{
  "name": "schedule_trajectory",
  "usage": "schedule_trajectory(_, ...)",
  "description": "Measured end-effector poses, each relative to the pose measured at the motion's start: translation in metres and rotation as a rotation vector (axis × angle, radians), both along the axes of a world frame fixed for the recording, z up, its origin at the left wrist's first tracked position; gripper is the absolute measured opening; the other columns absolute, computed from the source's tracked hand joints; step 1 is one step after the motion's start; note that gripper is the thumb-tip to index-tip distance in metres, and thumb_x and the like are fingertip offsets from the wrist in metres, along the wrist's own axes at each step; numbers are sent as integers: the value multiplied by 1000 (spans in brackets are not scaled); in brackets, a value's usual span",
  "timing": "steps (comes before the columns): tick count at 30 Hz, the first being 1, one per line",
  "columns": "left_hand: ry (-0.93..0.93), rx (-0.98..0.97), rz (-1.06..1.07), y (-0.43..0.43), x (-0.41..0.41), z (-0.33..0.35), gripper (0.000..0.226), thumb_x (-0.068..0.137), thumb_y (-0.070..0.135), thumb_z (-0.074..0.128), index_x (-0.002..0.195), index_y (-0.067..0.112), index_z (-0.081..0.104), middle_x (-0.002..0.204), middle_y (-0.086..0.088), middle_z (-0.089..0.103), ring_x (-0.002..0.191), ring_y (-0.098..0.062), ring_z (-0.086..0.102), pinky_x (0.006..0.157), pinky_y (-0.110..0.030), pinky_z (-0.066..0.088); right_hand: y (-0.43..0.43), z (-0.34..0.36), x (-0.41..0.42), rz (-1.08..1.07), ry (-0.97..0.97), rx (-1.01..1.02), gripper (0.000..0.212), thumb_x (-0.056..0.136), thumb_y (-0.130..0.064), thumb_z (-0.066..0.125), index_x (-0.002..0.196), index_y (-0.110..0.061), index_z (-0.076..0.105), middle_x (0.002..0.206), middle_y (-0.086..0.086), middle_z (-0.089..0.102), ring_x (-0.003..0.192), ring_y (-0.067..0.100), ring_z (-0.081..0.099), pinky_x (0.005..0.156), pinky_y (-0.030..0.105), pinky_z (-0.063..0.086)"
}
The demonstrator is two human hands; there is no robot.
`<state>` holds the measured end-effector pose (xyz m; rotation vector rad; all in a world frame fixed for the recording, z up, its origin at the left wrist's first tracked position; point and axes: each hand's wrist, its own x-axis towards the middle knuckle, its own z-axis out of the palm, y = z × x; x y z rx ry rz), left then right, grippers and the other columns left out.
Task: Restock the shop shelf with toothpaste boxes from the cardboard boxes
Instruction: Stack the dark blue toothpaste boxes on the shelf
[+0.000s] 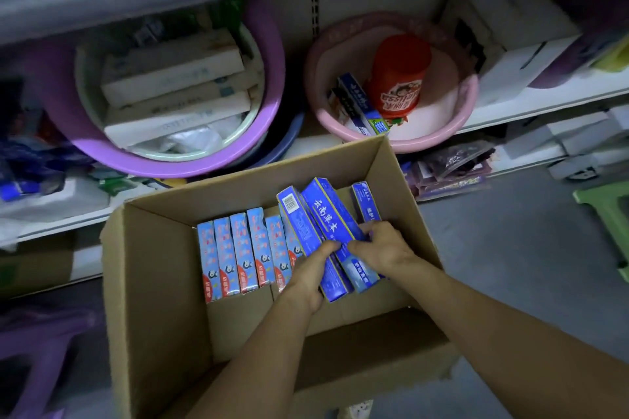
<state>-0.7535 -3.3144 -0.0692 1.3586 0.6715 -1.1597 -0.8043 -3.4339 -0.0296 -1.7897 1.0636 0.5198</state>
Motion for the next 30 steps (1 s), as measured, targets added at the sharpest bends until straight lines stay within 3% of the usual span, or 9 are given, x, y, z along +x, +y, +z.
schedule_trajectory(4, -86, -104, 51, 15, 1, 49, 37, 79, 3, 73, 115, 3, 65, 99, -17, 73, 87, -33, 71, 82, -52, 56, 0, 37, -2, -89, -140, 192, 49, 63, -28, 63, 109, -12, 71, 92, 7, 73, 80, 16, 66, 86, 37, 56)
schedule_trajectory(6, -125, -133, 84, 23, 2, 71, 44, 74, 2, 76, 116, 3, 64, 102, -18, 73, 95, -36, 69, 88, -56, 53, 0, 68, -2, -75, -161, 247, 35, 75, -15, 63, 110, -12, 70, 88, 6, 72, 75, 13, 64, 78, 29, 53)
schedule_trajectory(9, -187, -169, 133, 33, 1, 109, 33, 81, 2, 71, 113, 4, 64, 100, -16, 74, 90, -33, 71, 84, -52, 55, 0, 109, 0, 28, -191, 295, 39, 85, -6, 61, 121, -20, 63, 90, -4, 72, 74, 5, 66, 70, 19, 54)
schedule_trajectory(13, -223, -206, 195, 46, 6, 160, 29, 83, 6, 68, 111, 5, 65, 102, -19, 73, 89, -34, 70, 76, -49, 57, 8, 171, 7, 170, -194, 293, 53, 87, -16, 65, 132, -38, 49, 103, -6, 66, 92, 12, 65, 71, 39, 59)
schedule_trajectory(15, -264, -219, 226, 52, 10, 186, 30, 84, 6, 67, 113, 4, 65, 103, -19, 72, 94, -35, 69, 84, -52, 55, 17, 199, 13, 246, -223, 285, 61, 86, -11, 68, 136, -35, 44, 95, 0, 63, 89, 17, 66, 67, 44, 60)
schedule_trajectory(18, -351, -238, 276, 62, 15, 223, 31, 83, 2, 67, 113, 2, 64, 106, -23, 70, 99, -39, 67, 92, -57, 50, 32, 238, 22, 407, -281, 163, 66, 80, -9, 73, 135, -28, 43, 87, -5, 63, 73, 15, 65, 57, 37, 57)
schedule_trajectory(23, -463, -269, 298, 82, 21, 282, 37, 76, 4, 74, 111, -1, 65, 101, -24, 71, 78, -35, 69, 73, -53, 58, 55, 295, 36, 651, -404, -227, 49, 68, -30, 80, 104, -25, 48, 87, -9, 63, 70, 7, 64, 59, 20, 51)
schedule_trajectory(27, -579, -317, 348, 102, 32, 331, 28, 82, 7, 69, 109, 1, 66, 97, -21, 72, 80, -32, 70, 78, -51, 58, 65, 339, 51, 718, -462, -410, 48, 60, -44, 71, 95, -26, 43, 96, 0, 61, 88, 26, 62, 77, 35, 52)
schedule_trajectory(30, -657, -362, 356, 121, 46, 372, 13, 87, 12, 66, 98, 5, 66, 83, -13, 73, 75, -28, 70, 64, -37, 59, 67, 377, 60, 741, -572, -443, 51, 61, -38, 67, 108, -25, 53, 100, 1, 66, 89, 23, 63, 82, 37, 52)
